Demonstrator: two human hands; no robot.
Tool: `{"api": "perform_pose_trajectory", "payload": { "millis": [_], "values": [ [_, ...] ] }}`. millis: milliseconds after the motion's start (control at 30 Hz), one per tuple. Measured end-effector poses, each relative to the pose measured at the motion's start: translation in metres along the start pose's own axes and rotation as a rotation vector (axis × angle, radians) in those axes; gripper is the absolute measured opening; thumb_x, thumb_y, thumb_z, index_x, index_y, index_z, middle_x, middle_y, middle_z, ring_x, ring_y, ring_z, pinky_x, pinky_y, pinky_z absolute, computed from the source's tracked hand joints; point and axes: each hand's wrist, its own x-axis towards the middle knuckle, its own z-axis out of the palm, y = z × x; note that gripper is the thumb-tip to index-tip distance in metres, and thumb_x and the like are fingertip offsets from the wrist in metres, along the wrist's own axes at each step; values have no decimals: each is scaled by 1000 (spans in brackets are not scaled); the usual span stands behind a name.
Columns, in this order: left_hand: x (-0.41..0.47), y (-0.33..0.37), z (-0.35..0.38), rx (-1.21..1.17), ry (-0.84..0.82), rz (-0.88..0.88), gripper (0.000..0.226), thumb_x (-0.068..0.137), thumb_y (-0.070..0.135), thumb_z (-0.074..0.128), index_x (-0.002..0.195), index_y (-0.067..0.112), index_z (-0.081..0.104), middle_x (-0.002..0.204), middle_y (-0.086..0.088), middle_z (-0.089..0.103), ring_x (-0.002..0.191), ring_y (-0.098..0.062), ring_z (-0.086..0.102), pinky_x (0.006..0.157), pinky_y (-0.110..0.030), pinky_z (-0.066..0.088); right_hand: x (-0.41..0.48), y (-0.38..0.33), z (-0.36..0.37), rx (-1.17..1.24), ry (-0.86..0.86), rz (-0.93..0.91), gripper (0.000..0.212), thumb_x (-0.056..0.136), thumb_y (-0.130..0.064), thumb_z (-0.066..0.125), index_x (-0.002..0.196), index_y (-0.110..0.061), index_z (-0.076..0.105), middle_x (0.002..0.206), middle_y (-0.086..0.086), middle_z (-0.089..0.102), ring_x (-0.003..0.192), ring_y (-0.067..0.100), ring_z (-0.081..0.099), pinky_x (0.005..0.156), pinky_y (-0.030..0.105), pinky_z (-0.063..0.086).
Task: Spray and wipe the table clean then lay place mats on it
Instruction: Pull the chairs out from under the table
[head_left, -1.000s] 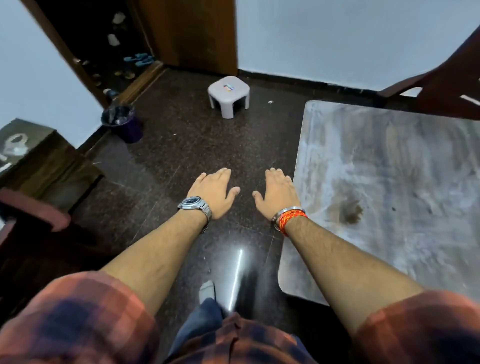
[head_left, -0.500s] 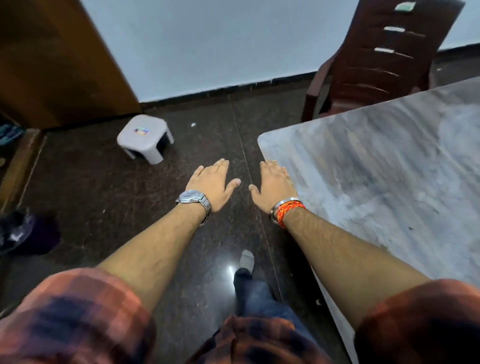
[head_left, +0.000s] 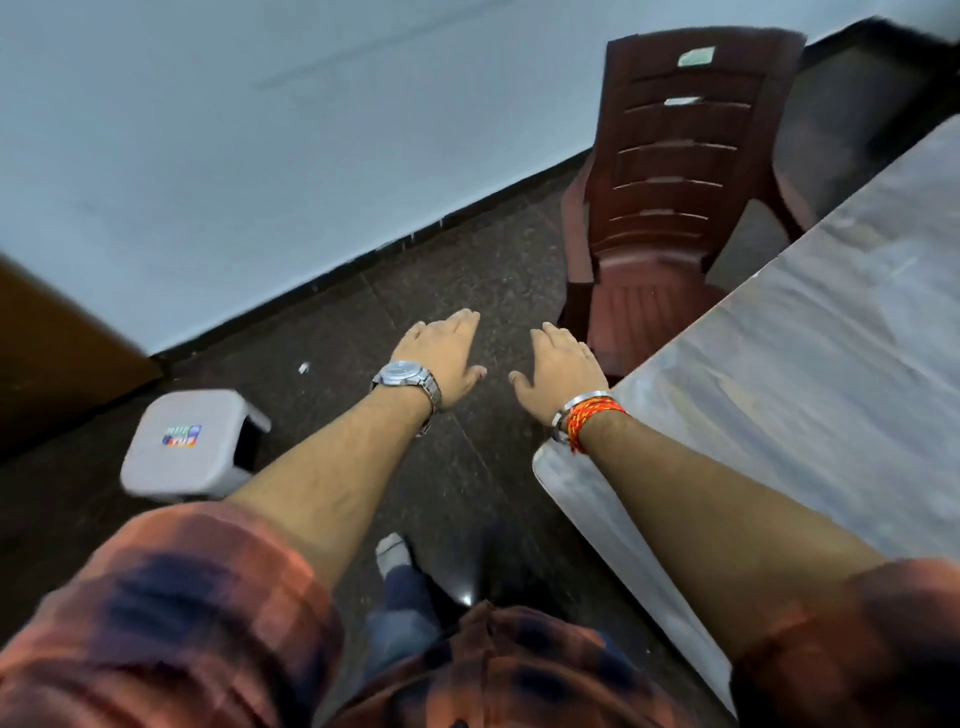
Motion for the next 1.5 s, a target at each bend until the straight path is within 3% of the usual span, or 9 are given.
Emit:
{"api": "perform_pose_trajectory", "payload": {
  "millis": [300,533,833,967,1167,1400,1500],
  "values": [
    [188,-114,-47,92,15,327,80,87,40,64,150,17,21,158,-2,24,139,-22,35,116,-43,23,157,-44,-23,94,34,369,65,90,-40,57,142,-7,37,154,12,34,142,29,31,115,44,30],
    [326,-132,-81,102,46,522,86,85,38,67,152,17,18,159,-2,23,141,-21,32,117,-42,21,271,-39,-53,140,186,543,61,86,-40,58,135,-7,43,146,13,43,136,30,39,112,44,36],
    [531,-104,-121,149,34,682,92,83,39,70,153,18,14,160,0,20,142,-21,31,118,-42,19,438,32,-93,212,283,681,60,87,-39,58,135,-5,42,150,14,39,140,29,35,112,43,35],
    [619,-83,-153,111,82,726,89,84,42,67,152,15,17,158,-4,25,139,-24,36,116,-42,27,504,65,-121,236,354,739,60,87,-39,59,133,-4,43,148,15,41,138,31,38,110,42,37],
    [728,-26,-161,-25,11,798,83,86,42,64,151,12,22,156,-8,30,134,-30,42,110,-44,36,578,109,-142,286,399,850,62,87,-39,60,134,-4,42,147,15,41,137,30,39,111,42,36],
    [843,51,-162,40,60,1059,81,85,46,60,149,13,23,159,-10,19,141,-32,28,113,-46,29,642,165,-152,415,499,1168,68,90,-39,57,144,-3,34,155,14,32,144,27,30,118,36,28],
    [877,78,-168,16,-38,1103,79,88,39,62,150,13,20,160,-10,10,140,-38,23,113,-47,29,657,173,-141,582,552,1398,67,89,-40,58,142,-4,38,151,14,39,140,28,35,115,36,31]
  ]
}}
